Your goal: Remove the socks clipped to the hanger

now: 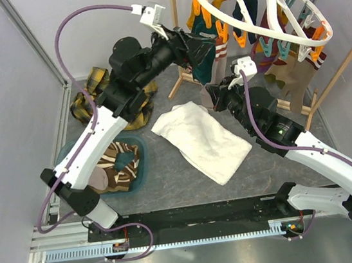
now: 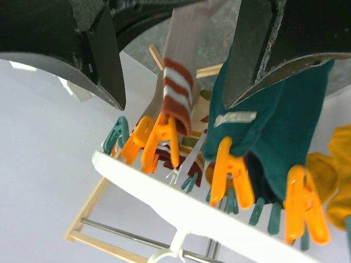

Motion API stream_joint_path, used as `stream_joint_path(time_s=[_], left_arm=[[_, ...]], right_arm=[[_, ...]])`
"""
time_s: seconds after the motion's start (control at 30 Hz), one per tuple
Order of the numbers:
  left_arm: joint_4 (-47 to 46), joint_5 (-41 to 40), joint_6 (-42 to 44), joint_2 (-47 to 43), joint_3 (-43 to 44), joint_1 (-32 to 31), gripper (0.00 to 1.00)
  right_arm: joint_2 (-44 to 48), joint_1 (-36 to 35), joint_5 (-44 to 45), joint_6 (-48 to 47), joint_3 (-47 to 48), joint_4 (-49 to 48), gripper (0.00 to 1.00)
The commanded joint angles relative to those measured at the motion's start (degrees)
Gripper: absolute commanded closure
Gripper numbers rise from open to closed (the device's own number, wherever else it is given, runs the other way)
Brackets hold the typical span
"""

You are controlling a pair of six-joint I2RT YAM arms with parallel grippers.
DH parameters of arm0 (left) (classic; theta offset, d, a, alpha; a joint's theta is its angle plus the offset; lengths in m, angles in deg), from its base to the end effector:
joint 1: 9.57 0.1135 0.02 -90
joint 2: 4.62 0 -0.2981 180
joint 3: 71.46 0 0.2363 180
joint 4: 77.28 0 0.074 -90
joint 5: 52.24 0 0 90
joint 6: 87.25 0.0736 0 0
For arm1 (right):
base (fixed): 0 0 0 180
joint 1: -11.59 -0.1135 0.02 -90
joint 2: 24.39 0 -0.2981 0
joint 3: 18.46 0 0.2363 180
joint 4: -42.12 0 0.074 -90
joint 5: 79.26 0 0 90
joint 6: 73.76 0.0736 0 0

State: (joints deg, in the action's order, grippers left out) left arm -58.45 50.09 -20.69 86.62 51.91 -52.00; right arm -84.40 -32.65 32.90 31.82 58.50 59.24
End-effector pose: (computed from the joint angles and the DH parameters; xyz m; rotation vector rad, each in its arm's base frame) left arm 0.2614 -0.2603 0.5708 0.4253 1.3681 -1.1042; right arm 0.1907 0.1470 0.4402 -0.0914 1.5942 0.5131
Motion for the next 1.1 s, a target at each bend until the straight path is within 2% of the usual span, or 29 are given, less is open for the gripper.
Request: stream_joint_path(time_s=[0.0, 0.37, 0.43, 0.5, 0.6, 0.63, 0.73, 1.03, 1.07], left_arm=[[-2.63, -2.31, 3.31, 4.54, 9.09, -2.12, 0.22], [-1.13, -10.31, 10.52, 13.34, 17.89, -5.81, 0.23], [-1.13, -10.93, 10.87, 14.14, 18.86, -6.17, 0.26], [-1.13, -10.67, 11.31, 14.67, 19.74, -6.43, 0.35], [-1.04, -10.58, 11.92, 14.67, 19.83, -6.7, 0.63], [-1.04, -10.75, 11.93, 14.49, 19.83, -6.7, 0.79], [-0.87, -10.76, 12.02, 14.32, 19.66, -6.7, 0.98], [-0.17, -9.7, 10.7, 13.44, 18.78, -6.7, 0.98], [-0.16, -9.96, 10.35, 13.17, 18.34, -6.7, 0.94]], right_arm=[[-0.02, -0.14, -0.71, -0.37, -0.21, -3.56, 1.0], [1.74, -0.14, -0.36, -0.1, -1.62, -3.74, 1.0], [1.82, -0.14, -0.36, 0.07, -1.61, -3.65, 1.0], [2.09, -0.14, -0.44, 0.07, -1.62, -3.47, 1.0], [2.44, -0.14, -0.44, 0.51, -1.79, -3.21, 1.0], [2.53, -0.14, -0.44, 0.42, -1.79, -3.12, 1.0], [2.7, -0.14, -0.09, 0.42, -1.88, -2.77, 1.0], [4.11, -0.14, 0.09, -0.45, -2.75, -0.66, 1.0], [4.72, -0.14, -0.87, -0.89, -2.93, -0.22, 1.0]])
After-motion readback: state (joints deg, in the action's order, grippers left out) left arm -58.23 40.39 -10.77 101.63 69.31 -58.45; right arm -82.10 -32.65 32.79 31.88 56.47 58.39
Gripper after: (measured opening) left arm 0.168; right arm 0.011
